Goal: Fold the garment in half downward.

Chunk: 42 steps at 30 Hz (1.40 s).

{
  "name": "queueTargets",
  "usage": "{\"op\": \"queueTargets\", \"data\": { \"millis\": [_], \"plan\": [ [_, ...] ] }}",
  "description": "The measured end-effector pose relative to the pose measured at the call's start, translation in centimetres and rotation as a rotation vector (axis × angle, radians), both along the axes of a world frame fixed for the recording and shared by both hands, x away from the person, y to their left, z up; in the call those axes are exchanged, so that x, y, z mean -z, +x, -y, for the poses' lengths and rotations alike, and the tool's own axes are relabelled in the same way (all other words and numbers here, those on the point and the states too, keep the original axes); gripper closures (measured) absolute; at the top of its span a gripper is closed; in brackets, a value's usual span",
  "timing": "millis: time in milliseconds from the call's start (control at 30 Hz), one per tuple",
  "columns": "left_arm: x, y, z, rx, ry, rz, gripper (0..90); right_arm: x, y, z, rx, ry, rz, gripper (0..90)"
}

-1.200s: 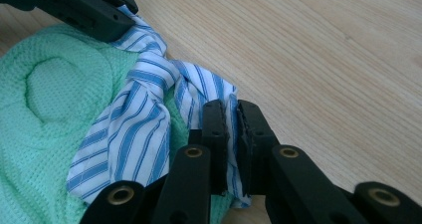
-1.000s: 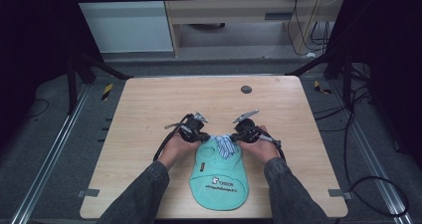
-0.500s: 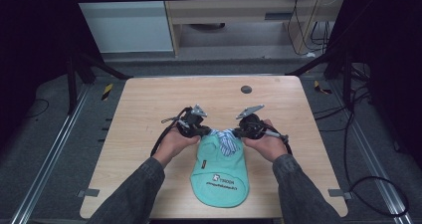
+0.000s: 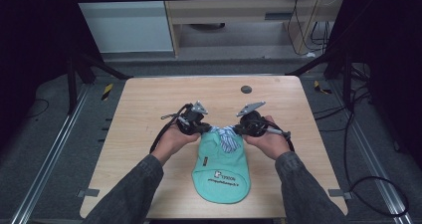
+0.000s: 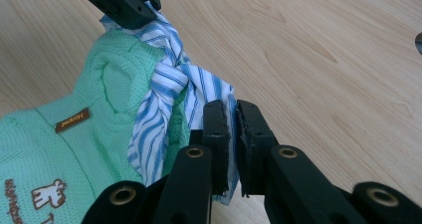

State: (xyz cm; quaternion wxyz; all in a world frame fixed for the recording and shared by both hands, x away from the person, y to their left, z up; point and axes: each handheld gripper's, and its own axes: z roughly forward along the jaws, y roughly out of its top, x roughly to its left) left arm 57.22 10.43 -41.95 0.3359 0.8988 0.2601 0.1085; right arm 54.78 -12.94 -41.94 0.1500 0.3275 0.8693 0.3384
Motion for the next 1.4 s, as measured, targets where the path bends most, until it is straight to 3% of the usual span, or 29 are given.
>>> {"op": "queueTargets", "data": {
  "millis": [300,700,1200,1400],
  "plan": [
    [-0.7,-0.1,0.1,0.01,-0.007,0.028,85.0,-0.9,-0.1,0.3,-0.013,0.0,0.019,84.0],
    [-0.9,-0.2,0.1,0.036,0.029,0.029,84.9,-1.5,-0.2,0.0,-0.032,-0.043,0.018,83.9],
    [-2.7,-0.3,0.3,0.062,0.077,0.067,84.9,-3.0,0.1,-0.5,-0.05,-0.076,0.041,83.9],
    [-3.5,0.2,0.3,0.053,0.072,0.082,84.9,-3.8,0.3,-0.6,-0.052,-0.086,0.056,83.9]
  ]
}}
